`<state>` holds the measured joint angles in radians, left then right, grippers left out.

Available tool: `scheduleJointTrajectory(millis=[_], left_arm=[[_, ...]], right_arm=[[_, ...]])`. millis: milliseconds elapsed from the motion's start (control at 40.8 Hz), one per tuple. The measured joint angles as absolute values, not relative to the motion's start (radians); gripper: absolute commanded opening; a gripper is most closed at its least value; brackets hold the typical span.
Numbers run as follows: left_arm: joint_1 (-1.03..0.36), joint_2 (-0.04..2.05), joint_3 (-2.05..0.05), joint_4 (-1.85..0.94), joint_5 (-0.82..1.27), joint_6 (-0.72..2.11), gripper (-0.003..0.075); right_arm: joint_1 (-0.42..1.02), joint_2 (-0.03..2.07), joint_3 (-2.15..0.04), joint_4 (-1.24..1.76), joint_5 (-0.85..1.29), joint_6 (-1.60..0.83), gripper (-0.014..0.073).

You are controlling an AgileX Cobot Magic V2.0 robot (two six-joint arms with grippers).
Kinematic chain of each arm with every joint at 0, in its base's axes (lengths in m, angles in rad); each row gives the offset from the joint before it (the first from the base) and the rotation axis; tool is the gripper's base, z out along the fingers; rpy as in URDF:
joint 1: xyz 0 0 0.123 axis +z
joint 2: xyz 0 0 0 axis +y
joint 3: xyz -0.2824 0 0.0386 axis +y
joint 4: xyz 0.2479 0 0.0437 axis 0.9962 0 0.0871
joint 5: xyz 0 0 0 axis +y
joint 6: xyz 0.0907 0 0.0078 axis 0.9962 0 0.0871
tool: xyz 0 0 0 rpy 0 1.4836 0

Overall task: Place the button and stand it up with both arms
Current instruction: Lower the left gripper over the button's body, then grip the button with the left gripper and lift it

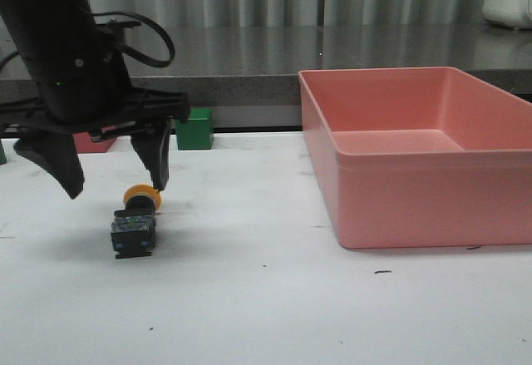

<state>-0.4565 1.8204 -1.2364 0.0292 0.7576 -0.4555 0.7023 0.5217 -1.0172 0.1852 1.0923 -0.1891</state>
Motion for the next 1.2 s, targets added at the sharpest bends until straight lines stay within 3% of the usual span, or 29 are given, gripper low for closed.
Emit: scheduleJointTrajectory(millis=[441,563,833,1200], left_arm=[[-0.457,1.995,-1.372,0.0,0.765,-0.46,0.0562],[-0.457,2.01,-1.375,0.0,0.782,-0.469,0.0501],[-0.457,2.01,-1.375,0.0,0.789,-0.485,0.0274],[-0.457,2.01,-1.382,0.028,0.797,-0.487,0.0241]], right_arm=[[0.702,0.522,-1.017,0.185,1.092,-0.189,0.0498],[0.702,0.522,-1.017,0.185,1.092,-0.189,0.0498],[0.702,0.522,-1.017,0.185,1.092,-0.189,0.0498],[0.702,0.522,-1.017,0.185,1.092,-0.189,0.0498]])
